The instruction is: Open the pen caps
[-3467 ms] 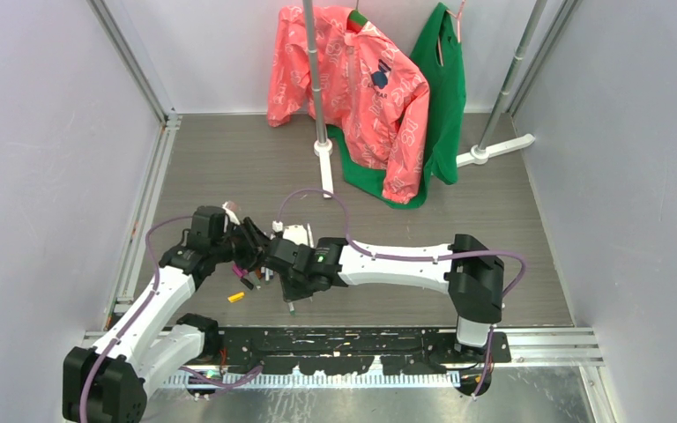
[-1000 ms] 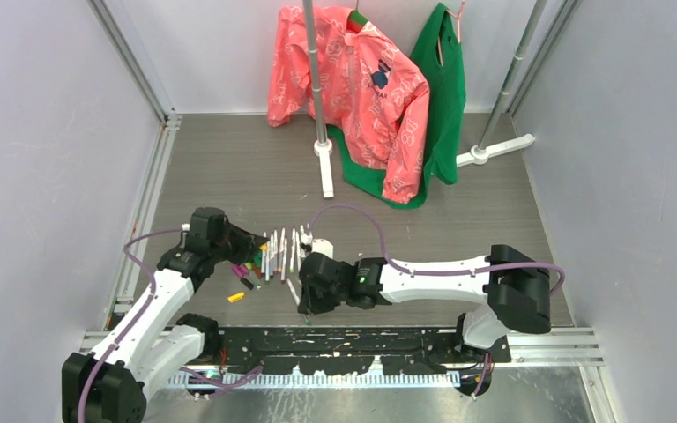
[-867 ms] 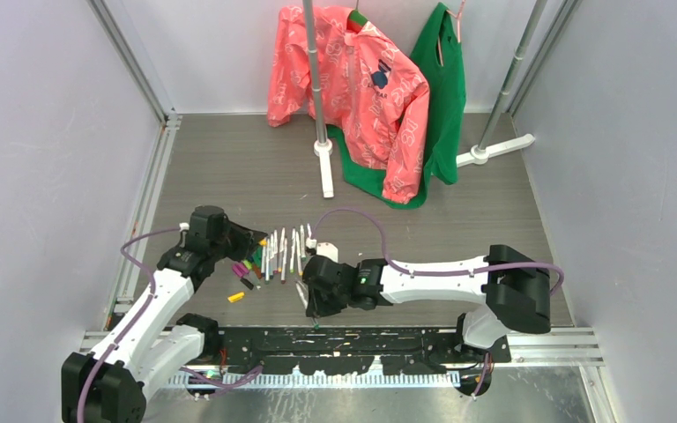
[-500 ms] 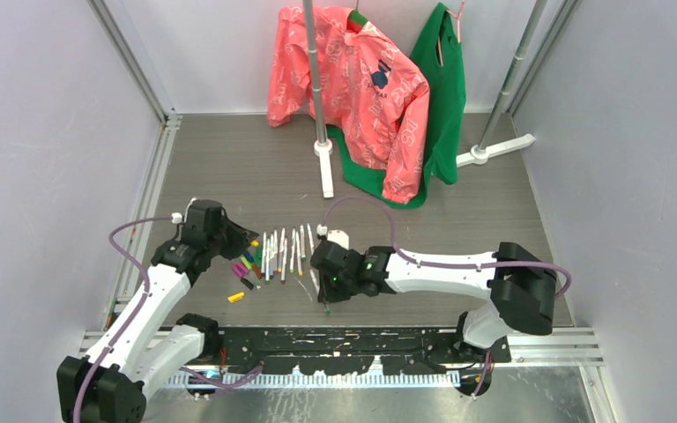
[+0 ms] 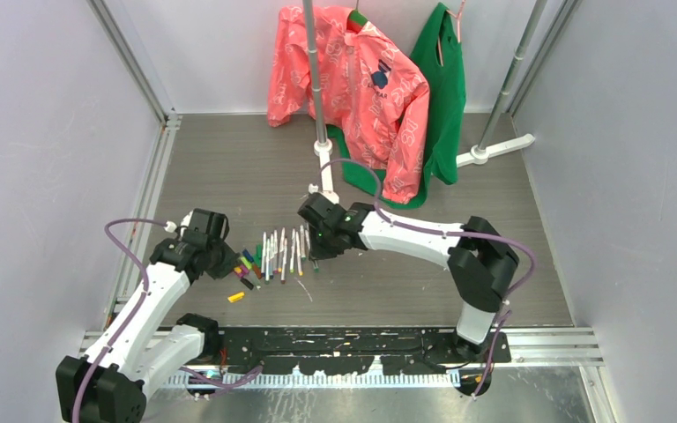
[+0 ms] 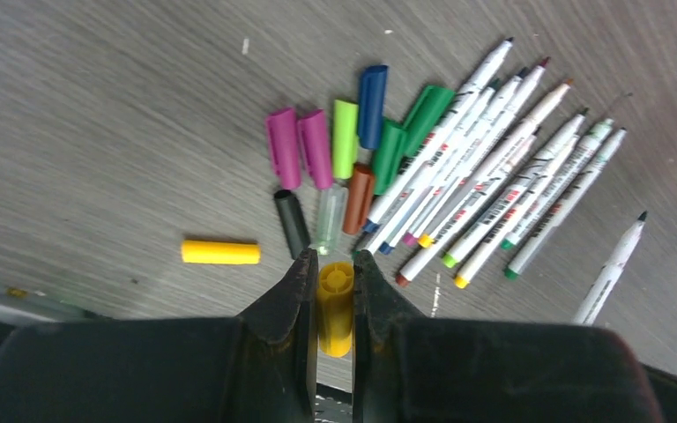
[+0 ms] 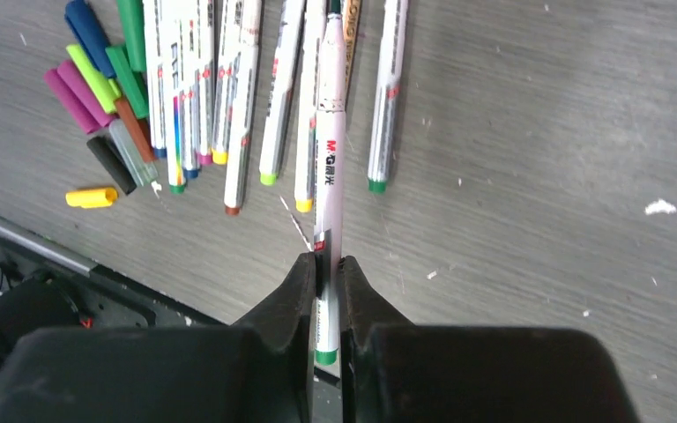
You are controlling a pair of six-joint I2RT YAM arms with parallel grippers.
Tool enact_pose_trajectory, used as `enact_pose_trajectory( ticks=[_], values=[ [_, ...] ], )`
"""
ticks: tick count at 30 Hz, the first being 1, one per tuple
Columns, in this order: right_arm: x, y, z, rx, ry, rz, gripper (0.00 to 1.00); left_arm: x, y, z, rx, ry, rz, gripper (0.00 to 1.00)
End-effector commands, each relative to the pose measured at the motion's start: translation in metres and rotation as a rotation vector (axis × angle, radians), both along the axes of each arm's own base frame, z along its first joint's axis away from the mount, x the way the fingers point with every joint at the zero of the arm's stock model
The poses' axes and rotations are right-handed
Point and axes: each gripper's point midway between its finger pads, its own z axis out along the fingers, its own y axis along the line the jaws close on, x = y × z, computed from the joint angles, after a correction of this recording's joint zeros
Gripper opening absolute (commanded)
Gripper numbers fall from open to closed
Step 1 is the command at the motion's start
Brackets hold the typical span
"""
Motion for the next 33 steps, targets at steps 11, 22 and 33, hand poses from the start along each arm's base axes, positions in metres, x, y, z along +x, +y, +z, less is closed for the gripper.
enact_pose_trajectory(
  ticks=[11,22,33],
  values=[
    [0.028,0.026,-0.002,-0.04,0.016,-0.003,0.01,-0.014,0.023,-0.005,0.094,0.049,0.09,0.04],
    [0.052,0.028,-0.023,-0.079,0.021,-0.063,0.01,-0.016,0.023,-0.025,0.089,0.088,0.124,0.08],
    [0.065,0.023,-0.035,-0.109,0.032,-0.079,0.09,-0.014,0.023,-0.037,0.102,0.117,0.122,0.19]
  ],
)
